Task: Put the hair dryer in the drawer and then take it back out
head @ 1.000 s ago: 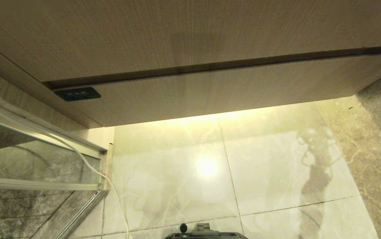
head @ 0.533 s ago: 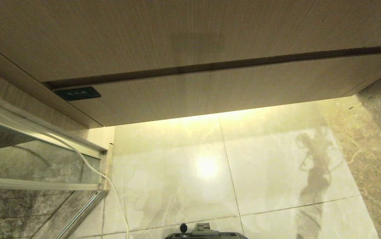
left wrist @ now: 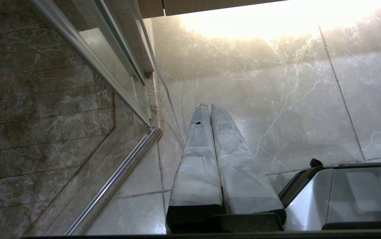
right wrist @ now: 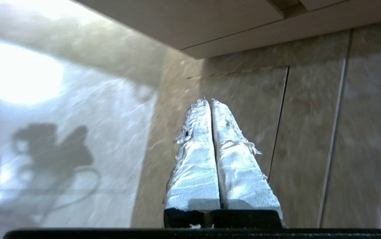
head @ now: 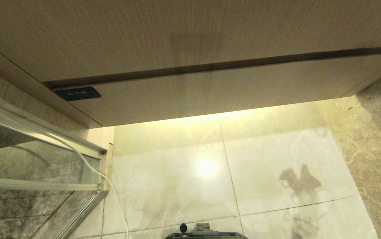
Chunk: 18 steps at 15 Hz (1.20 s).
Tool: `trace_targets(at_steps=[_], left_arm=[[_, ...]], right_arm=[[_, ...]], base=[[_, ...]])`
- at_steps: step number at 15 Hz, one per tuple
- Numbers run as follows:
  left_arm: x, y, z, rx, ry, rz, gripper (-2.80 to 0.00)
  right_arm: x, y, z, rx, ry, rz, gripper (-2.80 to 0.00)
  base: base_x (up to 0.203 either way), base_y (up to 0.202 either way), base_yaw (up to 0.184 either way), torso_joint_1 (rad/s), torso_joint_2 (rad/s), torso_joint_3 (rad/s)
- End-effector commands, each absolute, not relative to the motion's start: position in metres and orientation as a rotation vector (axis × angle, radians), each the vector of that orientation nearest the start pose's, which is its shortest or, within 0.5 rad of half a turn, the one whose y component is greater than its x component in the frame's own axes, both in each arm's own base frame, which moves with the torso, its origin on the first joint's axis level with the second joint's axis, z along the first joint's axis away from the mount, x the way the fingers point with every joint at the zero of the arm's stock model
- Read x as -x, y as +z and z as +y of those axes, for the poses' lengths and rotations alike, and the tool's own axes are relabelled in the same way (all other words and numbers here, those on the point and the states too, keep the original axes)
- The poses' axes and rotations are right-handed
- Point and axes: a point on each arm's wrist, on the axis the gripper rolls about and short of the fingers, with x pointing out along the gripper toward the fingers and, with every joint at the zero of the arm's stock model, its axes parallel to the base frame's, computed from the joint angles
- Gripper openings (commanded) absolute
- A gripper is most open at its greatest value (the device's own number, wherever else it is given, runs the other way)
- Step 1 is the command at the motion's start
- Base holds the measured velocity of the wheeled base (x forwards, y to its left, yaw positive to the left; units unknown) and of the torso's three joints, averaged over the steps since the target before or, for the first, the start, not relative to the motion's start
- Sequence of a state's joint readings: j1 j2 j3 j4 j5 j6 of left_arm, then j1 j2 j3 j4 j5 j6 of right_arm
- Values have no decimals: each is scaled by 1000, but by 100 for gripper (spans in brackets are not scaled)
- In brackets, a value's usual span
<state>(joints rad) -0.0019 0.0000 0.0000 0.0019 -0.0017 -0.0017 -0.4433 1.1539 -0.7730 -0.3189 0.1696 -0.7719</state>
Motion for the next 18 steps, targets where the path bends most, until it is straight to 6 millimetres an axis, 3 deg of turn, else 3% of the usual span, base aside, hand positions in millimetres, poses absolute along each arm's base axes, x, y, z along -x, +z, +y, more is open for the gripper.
trace_targets(at_steps=[1, 4, 9, 12, 18], left_arm=[[23, 75, 0, 2, -3, 2, -280], [23, 75, 0, 2, -3, 2, -280], [23, 75, 0, 2, -3, 2, -280], [23, 75, 0, 2, -3, 2, -280], [23, 75, 0, 2, -3, 2, -280]], right_arm=[[-75, 260, -29, 781, -253, 47, -280], [-28, 194, -7, 664, -228, 43, -280], [13, 110, 3, 367, -141, -67, -280], [23, 86, 1, 227, -39, -152, -280], [23, 75, -3, 94, 165, -118, -280]], base=[[0, 0, 0, 0, 0, 0], [0, 0, 0, 0, 0, 0], [0, 0, 0, 0, 0, 0], [0, 0, 0, 0, 0, 0], [0, 0, 0, 0, 0, 0]])
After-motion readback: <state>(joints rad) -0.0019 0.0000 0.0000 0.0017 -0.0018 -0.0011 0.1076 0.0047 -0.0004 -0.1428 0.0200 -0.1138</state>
